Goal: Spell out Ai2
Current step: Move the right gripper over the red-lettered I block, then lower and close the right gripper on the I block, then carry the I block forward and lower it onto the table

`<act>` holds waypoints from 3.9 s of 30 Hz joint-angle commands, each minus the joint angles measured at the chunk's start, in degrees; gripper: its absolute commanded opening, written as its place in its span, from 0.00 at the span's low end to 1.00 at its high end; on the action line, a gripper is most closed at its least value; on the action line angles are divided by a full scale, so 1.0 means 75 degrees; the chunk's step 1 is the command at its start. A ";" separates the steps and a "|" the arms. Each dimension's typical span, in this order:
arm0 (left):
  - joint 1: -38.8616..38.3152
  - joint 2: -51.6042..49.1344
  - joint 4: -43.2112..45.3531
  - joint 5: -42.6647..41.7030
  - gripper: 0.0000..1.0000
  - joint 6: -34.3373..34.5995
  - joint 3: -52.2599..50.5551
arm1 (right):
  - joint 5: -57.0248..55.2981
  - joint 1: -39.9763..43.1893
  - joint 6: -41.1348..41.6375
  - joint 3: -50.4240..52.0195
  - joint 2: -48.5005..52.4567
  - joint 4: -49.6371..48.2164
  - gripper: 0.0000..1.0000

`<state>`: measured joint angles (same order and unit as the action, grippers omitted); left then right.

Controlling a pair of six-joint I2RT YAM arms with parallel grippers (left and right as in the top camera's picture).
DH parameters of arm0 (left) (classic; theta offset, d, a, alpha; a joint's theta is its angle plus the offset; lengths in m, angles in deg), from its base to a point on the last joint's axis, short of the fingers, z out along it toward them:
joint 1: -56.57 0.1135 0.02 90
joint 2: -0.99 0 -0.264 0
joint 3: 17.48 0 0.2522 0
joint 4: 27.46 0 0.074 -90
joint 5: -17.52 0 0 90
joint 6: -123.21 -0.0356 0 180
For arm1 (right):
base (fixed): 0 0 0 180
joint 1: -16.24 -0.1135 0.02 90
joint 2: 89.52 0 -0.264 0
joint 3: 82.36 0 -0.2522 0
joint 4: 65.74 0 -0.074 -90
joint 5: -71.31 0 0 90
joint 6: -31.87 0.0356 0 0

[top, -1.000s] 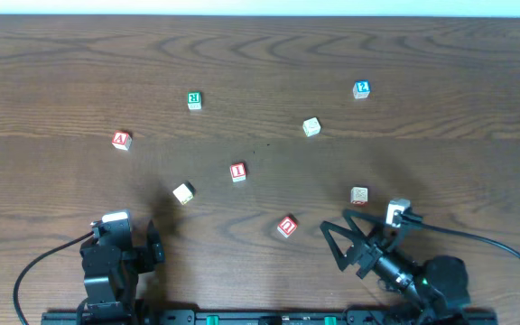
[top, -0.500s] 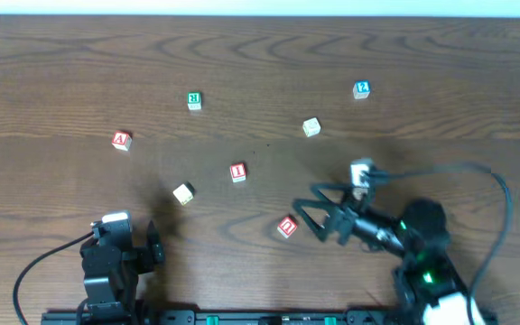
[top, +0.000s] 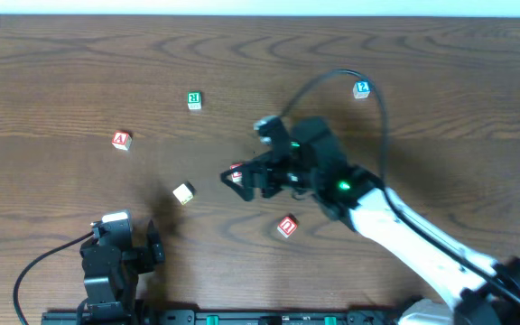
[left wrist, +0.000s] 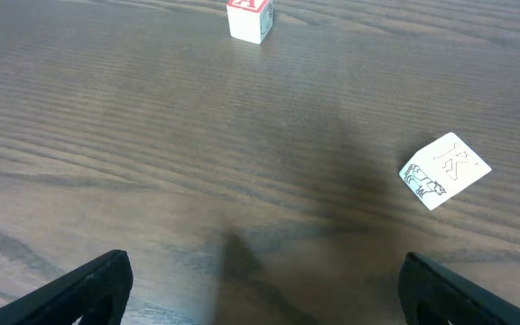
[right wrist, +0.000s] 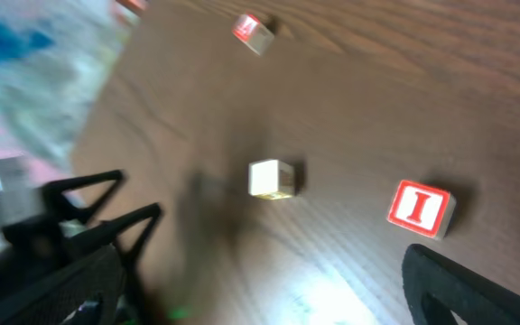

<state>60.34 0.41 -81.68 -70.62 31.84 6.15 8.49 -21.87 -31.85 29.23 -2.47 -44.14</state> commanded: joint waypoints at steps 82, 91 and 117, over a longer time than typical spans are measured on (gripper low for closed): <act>0.0044 0.0029 -0.0184 0.0003 0.95 -0.0050 -0.0090 | -0.4768 -0.1378 -0.0367 -0.1553 0.3518 0.0653 0.31; 0.0044 0.0029 -0.0184 0.0000 0.95 -0.0052 -0.0090 | -0.4911 -0.1373 -0.0609 -0.2419 0.3509 0.1309 0.33; 0.0044 0.0029 -0.0184 0.0003 0.95 -0.0050 -0.0090 | -0.3707 0.0627 0.0793 -0.2952 0.2728 0.3427 0.01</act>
<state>60.34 0.41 -81.66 -70.64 31.84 6.15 -17.34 -14.44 -33.90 5.19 18.82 -17.28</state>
